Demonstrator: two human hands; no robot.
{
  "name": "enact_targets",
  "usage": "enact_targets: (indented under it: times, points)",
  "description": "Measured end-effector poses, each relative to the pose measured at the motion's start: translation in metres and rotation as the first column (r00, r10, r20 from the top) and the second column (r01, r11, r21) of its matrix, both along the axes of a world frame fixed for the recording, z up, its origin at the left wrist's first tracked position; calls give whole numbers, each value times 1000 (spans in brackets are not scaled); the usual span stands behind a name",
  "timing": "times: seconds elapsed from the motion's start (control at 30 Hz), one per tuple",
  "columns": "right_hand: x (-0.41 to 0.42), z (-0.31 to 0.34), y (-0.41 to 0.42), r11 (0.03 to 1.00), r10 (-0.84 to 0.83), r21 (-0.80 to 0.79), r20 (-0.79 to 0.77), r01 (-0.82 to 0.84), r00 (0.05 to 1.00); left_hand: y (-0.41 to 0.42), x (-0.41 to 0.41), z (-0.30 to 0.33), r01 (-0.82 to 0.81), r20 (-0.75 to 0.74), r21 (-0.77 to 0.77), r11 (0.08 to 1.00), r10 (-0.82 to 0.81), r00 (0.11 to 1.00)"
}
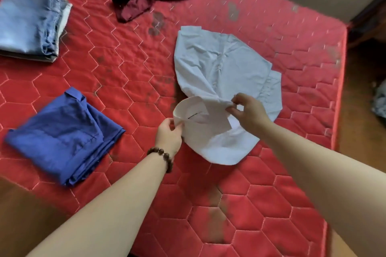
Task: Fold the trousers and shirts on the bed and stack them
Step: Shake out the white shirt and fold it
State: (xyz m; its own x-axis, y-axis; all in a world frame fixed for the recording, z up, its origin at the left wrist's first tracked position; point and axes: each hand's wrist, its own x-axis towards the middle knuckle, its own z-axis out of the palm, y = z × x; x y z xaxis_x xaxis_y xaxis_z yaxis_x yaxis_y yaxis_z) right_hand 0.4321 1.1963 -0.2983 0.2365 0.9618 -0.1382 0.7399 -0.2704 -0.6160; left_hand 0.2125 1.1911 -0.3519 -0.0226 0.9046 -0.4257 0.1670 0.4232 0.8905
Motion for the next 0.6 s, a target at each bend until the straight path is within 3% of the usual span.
enact_targets:
  times: [0.13,0.37,0.6]
  points:
    - [15,122,7,990,-14,131,-217,43,976,33,1,113,95,147,103,990,-109,983]
    - [26,324,1,934,-19,344,-208,92,978,70,-1,321,182,302,379,907,-307,902]
    - [4,455,-17,851,15,498,-336,164,942,99,-11,470,192,209,658,728,-422,882]
